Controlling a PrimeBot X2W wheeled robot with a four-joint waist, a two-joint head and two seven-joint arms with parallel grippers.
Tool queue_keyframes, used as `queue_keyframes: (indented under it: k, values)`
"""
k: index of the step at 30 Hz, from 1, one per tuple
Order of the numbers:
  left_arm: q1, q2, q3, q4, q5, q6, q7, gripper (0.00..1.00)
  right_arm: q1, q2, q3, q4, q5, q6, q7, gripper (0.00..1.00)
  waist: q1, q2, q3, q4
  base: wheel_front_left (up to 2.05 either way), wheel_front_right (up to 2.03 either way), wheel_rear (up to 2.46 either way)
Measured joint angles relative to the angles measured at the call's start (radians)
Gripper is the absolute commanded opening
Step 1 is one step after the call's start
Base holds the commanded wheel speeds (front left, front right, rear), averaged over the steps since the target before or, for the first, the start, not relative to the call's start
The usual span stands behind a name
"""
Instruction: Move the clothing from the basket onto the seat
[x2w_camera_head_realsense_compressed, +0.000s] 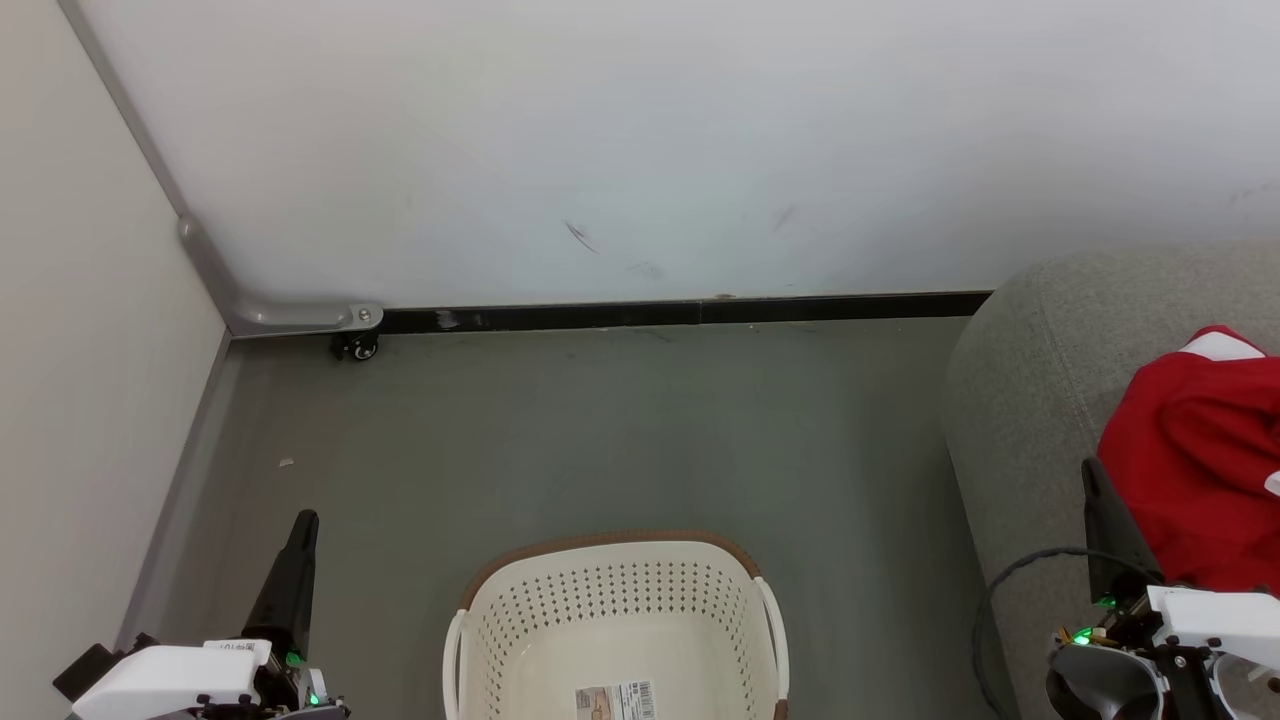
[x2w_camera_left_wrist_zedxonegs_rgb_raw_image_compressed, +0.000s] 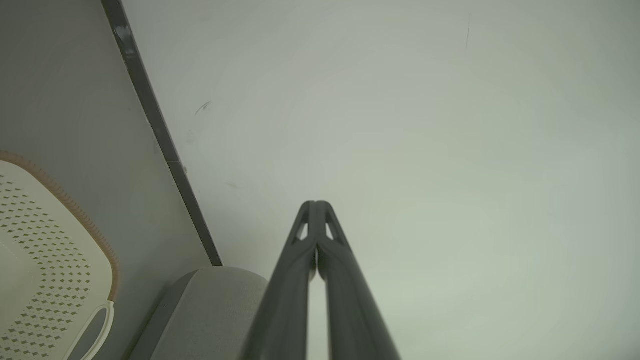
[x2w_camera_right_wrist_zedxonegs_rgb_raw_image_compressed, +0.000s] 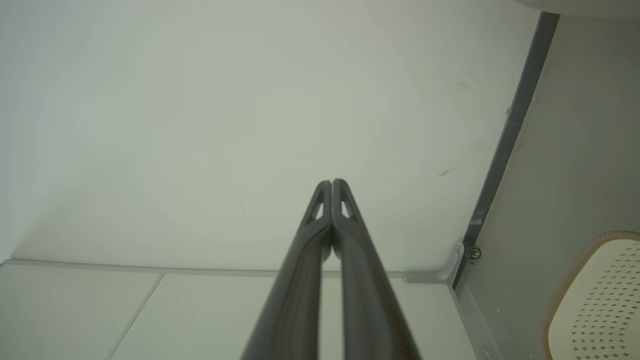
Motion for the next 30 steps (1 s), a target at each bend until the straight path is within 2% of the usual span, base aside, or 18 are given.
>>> queue_keyframes:
  k: [30]
  values:
    - [0.000, 0.000, 0.000, -0.002, 0.000, 0.000, 0.000, 0.00, 0.000, 0.001, -0.002, 0.003, 0.000, 0.000, 0.001, 0.00, -0.0002, 0.0000, 0.000, 0.000, 0.00, 0.00, 0.00]
